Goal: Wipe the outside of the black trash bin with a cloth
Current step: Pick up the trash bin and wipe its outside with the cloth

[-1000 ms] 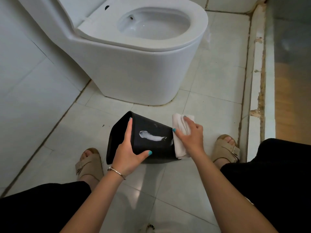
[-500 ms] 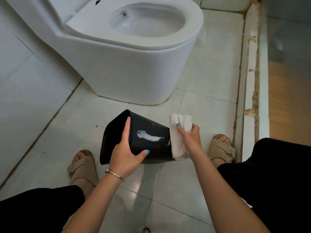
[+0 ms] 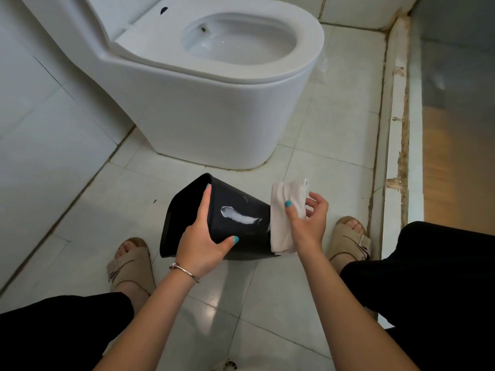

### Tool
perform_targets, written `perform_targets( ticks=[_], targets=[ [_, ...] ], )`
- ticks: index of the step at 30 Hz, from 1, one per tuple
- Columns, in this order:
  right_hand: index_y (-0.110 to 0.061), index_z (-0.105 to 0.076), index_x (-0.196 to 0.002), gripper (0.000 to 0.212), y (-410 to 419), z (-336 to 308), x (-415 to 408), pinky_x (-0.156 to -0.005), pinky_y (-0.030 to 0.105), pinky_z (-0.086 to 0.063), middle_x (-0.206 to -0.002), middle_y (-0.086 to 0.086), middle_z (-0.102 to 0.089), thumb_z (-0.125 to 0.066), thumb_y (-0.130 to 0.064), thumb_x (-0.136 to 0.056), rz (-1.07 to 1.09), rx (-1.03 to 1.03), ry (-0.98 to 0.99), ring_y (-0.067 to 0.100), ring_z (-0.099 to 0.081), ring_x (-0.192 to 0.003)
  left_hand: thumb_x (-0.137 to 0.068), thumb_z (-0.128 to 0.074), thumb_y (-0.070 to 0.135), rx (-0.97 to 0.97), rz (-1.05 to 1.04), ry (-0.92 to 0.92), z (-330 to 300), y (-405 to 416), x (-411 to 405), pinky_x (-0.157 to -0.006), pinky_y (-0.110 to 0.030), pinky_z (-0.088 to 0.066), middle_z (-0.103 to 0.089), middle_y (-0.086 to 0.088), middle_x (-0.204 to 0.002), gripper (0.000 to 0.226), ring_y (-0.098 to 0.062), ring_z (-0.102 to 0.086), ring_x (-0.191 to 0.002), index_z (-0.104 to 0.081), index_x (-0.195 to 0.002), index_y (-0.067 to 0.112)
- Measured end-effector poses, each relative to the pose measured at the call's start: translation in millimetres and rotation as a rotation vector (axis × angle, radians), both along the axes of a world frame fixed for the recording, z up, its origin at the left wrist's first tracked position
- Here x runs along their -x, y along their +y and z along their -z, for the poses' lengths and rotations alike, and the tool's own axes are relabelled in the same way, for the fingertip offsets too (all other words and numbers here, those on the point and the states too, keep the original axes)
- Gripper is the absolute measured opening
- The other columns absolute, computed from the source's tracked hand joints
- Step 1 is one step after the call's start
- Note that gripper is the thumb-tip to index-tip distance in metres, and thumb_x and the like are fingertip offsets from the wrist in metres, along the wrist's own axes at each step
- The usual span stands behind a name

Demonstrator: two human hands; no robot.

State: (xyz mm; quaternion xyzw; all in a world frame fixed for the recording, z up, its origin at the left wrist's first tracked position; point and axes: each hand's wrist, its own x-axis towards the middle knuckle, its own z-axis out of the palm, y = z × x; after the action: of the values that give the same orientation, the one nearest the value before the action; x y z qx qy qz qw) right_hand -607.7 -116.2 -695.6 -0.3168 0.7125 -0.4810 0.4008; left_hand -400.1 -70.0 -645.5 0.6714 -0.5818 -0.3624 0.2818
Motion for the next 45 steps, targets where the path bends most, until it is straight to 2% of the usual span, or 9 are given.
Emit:
perform_targets(
  ticks=[7, 10, 14, 17, 20, 24, 30, 33, 45],
  targets=[
    [-0.016, -0.055, -0.123, 0.049, -18, -22, 12, -0.075, 0.022, -0.041, -0.102, -0.007, -0.057, -0.075, -0.030, -0.080, -0.086, -0.107, 0.320, 0.011, -0.054, -0.091, -0.071, -0.080, 0.016, 0.000, -0.043, 0.027, 1, -1, 0, -0.079, -0.028, -0.056, -0.048, 0.035, -0.106, 0.116, -0.005, -0.062, -0.089, 0.001, -0.147, 0.048],
    [-0.017, -0.057, -0.104, 0.027, -10, -13, 9, -0.063, 0.025, -0.039, -0.095, -0.002, -0.059, -0.062, -0.039, -0.089, -0.211, -0.218, 0.197, 0.015, -0.056, -0.082, -0.071, -0.081, 0.019, -0.014, -0.003, 0.025, 0, -1, -3, -0.081, -0.031, -0.057, -0.054, 0.021, -0.117, 0.116, -0.007, -0.063, -0.092, 0.002, -0.146, 0.051],
    [-0.031, -0.041, -0.118, 0.025, -3, -1, 9, -0.079, 0.040, -0.046, -0.101, -0.003, -0.055, -0.040, -0.045, -0.098, -0.402, -0.271, 0.284, 0.023, -0.055, -0.092, -0.071, -0.080, 0.024, -0.028, 0.042, -0.035, -1, -1, 2, -0.076, -0.041, -0.057, -0.059, 0.010, -0.120, 0.117, -0.018, -0.067, -0.090, 0.007, -0.141, 0.058],
    [-0.026, -0.041, -0.121, 0.027, -6, -7, 17, -0.072, 0.036, -0.042, -0.096, 0.002, -0.054, -0.036, -0.043, -0.100, -0.255, -0.228, 0.399, 0.027, -0.053, -0.086, -0.071, -0.080, 0.026, -0.026, 0.013, -0.053, 0, 1, 6, -0.077, -0.042, -0.057, -0.062, 0.007, -0.118, 0.118, -0.022, -0.066, -0.092, 0.010, -0.140, 0.059],
    [-0.025, -0.043, -0.115, 0.023, -14, -27, 35, -0.067, 0.034, -0.038, -0.090, 0.002, -0.055, -0.040, -0.043, -0.100, -0.028, -0.136, 0.516, 0.027, -0.053, -0.081, -0.071, -0.080, 0.021, -0.025, -0.034, 0.004, 1, 1, 1, -0.082, -0.038, -0.056, -0.058, 0.018, -0.113, 0.117, -0.015, -0.065, -0.095, 0.006, -0.144, 0.053],
    [-0.024, -0.042, -0.119, 0.027, -27, -44, 40, -0.064, 0.033, -0.040, -0.091, 0.002, -0.056, -0.041, -0.043, -0.099, -0.168, -0.066, 0.553, 0.025, -0.054, -0.080, -0.071, -0.080, 0.017, -0.024, -0.054, 0.050, 1, -1, -6, -0.081, -0.033, -0.057, -0.048, 0.033, -0.106, 0.116, -0.002, -0.062, -0.091, 0.003, -0.145, 0.052],
    [-0.021, -0.043, -0.117, 0.024, -4, -13, -2, -0.065, 0.032, -0.039, -0.089, 0.003, -0.056, -0.039, -0.038, -0.101, -0.397, -0.184, 0.416, 0.026, -0.056, -0.081, -0.072, -0.080, 0.020, -0.028, -0.016, 0.035, -1, 1, 2, -0.087, -0.037, -0.055, -0.055, 0.019, -0.116, 0.117, -0.015, -0.063, -0.102, 0.006, -0.144, 0.053],
    [-0.015, -0.045, -0.118, 0.029, -2, -5, -3, -0.070, 0.032, -0.036, -0.096, 0.004, -0.054, -0.037, -0.038, -0.102, -0.335, -0.228, 0.238, 0.027, -0.054, -0.090, -0.073, -0.079, 0.020, -0.032, 0.011, 0.017, -1, 0, 3, -0.086, -0.040, -0.055, -0.056, 0.011, -0.123, 0.117, -0.019, -0.063, -0.102, 0.008, -0.142, 0.055],
    [-0.017, -0.046, -0.120, 0.032, -8, -17, -29, -0.075, 0.031, -0.040, -0.109, 0.007, -0.056, -0.036, -0.040, -0.102, -0.328, -0.225, 0.062, 0.021, -0.052, -0.092, -0.075, -0.077, 0.011, -0.019, 0.011, 0.105, 3, 6, -3, -0.092, -0.026, -0.050, -0.048, 0.027, -0.118, 0.113, -0.007, -0.057, -0.108, 0.003, -0.147, 0.049]
  ],
)
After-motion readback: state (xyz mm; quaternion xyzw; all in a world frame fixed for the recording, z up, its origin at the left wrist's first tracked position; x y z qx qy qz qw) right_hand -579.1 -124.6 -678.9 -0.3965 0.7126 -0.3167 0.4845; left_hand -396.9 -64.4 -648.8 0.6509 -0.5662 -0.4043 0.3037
